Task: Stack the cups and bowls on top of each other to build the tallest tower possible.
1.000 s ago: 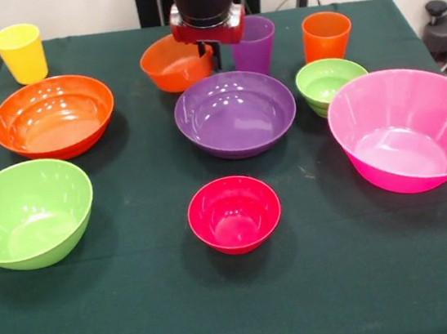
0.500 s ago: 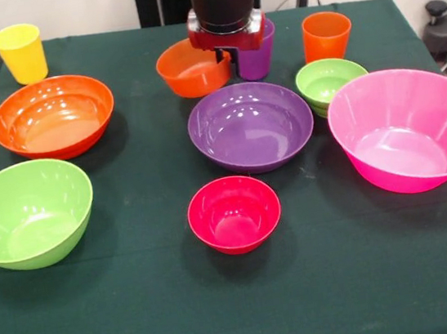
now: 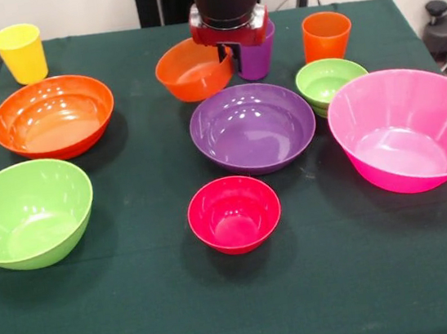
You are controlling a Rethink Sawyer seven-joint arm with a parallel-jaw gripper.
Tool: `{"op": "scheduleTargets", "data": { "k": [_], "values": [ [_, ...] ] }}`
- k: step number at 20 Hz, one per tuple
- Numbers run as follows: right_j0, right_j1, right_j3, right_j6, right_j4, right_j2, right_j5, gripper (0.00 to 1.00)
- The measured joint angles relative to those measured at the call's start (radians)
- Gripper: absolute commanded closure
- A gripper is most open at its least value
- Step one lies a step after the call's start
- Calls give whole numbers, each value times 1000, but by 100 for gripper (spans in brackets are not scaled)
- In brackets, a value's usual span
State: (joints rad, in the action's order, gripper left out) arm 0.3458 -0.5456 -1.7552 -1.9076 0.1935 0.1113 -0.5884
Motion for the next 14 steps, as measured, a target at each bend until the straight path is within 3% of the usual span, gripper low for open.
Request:
{"op": "scheduleTargets", "data": {
  "k": [14],
  "values": [
    [-10, -135, 0, 0, -42, -2, -232, 100]
  ]
}}
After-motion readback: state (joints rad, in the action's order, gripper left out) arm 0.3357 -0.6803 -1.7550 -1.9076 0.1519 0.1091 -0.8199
